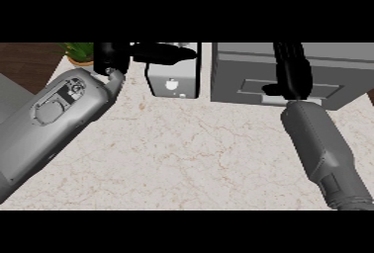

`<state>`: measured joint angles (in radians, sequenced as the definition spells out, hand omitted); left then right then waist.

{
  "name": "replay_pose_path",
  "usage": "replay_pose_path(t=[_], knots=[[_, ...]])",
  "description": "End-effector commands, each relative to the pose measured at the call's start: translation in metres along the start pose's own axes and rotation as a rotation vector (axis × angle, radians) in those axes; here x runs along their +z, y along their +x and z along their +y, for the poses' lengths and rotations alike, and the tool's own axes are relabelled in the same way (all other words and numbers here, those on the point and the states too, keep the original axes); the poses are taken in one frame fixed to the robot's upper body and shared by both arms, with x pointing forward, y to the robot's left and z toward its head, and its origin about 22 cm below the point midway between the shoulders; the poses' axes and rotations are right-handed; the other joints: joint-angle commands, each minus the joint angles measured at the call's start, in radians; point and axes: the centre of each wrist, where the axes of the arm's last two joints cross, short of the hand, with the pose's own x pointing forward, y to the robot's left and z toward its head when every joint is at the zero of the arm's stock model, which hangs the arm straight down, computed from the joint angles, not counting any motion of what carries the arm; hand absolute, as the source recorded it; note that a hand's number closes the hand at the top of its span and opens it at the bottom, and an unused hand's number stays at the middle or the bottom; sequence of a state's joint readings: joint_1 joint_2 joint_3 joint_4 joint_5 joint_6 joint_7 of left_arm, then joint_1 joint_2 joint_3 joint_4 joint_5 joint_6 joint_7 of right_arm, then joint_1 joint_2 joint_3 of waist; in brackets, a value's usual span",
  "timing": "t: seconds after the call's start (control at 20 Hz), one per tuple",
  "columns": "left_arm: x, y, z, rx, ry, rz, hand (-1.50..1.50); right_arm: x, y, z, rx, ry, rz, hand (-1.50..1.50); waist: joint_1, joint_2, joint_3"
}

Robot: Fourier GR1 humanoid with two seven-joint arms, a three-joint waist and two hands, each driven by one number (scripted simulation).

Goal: Pick up the can, place it into the drawer and close the drawer

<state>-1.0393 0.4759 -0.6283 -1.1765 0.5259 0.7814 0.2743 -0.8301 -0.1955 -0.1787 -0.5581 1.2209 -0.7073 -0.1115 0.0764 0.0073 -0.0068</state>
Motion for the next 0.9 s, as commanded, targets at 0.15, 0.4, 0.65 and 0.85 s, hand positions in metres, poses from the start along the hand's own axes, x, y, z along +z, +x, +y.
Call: replay_pose_path(t=[0.15,0.4,0.65,0.85], knots=[[0.011,-0.021,0.027,-0.005,0.004,0.017,-1.50,-0.034,0.026,-0.007,-0.031,-0.009,0.002,-1.50,0.005,0.013,0.008],[0.029,-0.020,0.011,0.003,-0.025,0.006,-1.50,-0.046,0.033,-0.012,-0.024,-0.002,0.023,-1.50,0.033,0.019,0.009],[0.034,-0.028,0.024,-0.009,-0.026,-0.012,-1.50,-0.067,0.027,-0.031,-0.039,-0.017,0.048,-1.50,0.039,0.024,0.009],[0.035,-0.032,0.029,-0.018,-0.032,-0.021,-1.50,-0.073,0.037,-0.034,-0.087,0.022,-0.014,-1.50,0.028,0.025,0.009]])
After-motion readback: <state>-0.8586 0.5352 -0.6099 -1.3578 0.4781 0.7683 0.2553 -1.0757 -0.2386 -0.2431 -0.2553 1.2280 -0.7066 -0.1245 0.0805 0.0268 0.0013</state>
